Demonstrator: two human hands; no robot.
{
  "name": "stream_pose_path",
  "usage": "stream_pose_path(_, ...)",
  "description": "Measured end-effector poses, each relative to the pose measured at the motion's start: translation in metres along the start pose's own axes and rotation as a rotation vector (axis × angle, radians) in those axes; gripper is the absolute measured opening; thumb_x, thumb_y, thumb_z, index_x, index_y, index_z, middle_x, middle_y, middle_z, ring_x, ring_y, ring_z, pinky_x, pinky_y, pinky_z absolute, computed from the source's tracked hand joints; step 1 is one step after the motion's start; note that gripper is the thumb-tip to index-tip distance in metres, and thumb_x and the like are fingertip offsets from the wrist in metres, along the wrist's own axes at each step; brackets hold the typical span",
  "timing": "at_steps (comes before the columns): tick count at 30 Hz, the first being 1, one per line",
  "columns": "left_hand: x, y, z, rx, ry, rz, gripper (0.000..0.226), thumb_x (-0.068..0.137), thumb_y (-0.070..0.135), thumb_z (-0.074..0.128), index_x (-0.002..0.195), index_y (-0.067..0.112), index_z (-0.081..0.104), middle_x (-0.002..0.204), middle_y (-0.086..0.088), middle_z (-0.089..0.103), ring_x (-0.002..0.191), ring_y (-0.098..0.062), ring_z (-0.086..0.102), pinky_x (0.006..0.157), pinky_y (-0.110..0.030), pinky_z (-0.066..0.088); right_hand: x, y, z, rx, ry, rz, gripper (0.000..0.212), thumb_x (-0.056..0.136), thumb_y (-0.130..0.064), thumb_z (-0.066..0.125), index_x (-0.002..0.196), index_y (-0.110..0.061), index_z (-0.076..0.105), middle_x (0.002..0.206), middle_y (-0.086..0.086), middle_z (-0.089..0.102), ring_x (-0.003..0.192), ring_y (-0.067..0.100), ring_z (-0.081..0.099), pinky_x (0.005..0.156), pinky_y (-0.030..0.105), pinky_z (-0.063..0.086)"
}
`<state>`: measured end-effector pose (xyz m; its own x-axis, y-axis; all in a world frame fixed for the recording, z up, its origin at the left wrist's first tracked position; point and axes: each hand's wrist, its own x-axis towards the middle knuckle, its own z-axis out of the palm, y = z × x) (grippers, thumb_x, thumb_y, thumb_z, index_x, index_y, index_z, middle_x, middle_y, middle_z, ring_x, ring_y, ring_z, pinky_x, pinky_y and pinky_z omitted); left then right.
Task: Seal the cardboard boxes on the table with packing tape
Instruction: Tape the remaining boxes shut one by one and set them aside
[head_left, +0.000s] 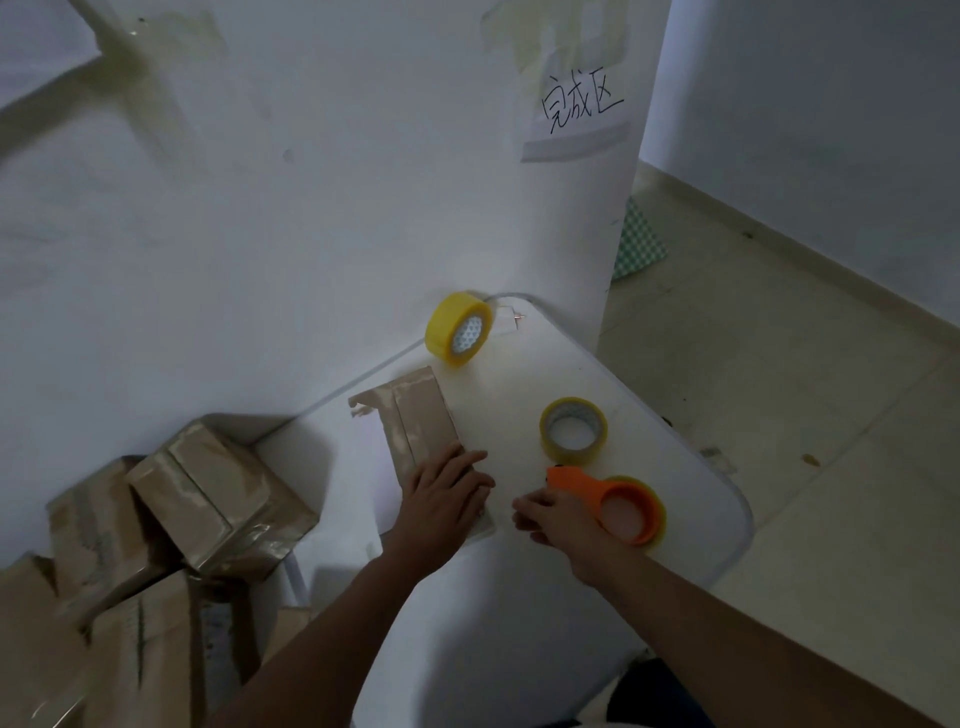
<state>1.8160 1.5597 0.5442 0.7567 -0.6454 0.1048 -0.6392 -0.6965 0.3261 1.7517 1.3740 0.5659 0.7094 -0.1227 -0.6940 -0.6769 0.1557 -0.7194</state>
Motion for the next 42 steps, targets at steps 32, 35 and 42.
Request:
stream_pose_path(32,-0.036,-0.005,0.000,0.305,-0.049,0.024,0.088,0.084,0.054,0.067,0.154,0.018,0.030,0.160,0.000,0.031,0.148,-0.035,0.024,0.114,-0.053,0.029,0.000,0.005,0.000,-0.200,0.149,-0.346,0.027,0.094,-0.025,0.061,0.070,-0.013,0.063,0.072,-0.003,0.065,0.070,0.009,0.058,0.071,0.026,0.043)
stream_pose_path(35,-0.026,0.006,-0.009,0.257,-0.028,-0.033,0.079,0.084,0.071,0.050,0.143,0.020,0.045,0.147,0.002,0.047,0.135,-0.035,0.042,0.106,-0.049,0.040,0.003,0.005,0.000,-0.222,0.154,-0.388,0.027,0.095,-0.025,0.060,0.072,-0.011,0.062,0.077,0.002,0.067,0.079,0.018,0.063,0.075,0.031,0.046)
stream_pose_path(42,-0.019,-0.004,-0.017,0.291,-0.017,0.008,0.068,0.091,0.065,0.042,0.145,0.023,0.045,0.139,0.003,0.049,0.127,-0.029,0.047,0.094,-0.040,0.042,0.018,0.015,0.004,-0.260,0.178,-0.465,0.026,0.097,-0.022,0.057,0.074,-0.010,0.059,0.069,-0.004,0.063,0.068,0.006,0.058,0.068,0.028,0.045)
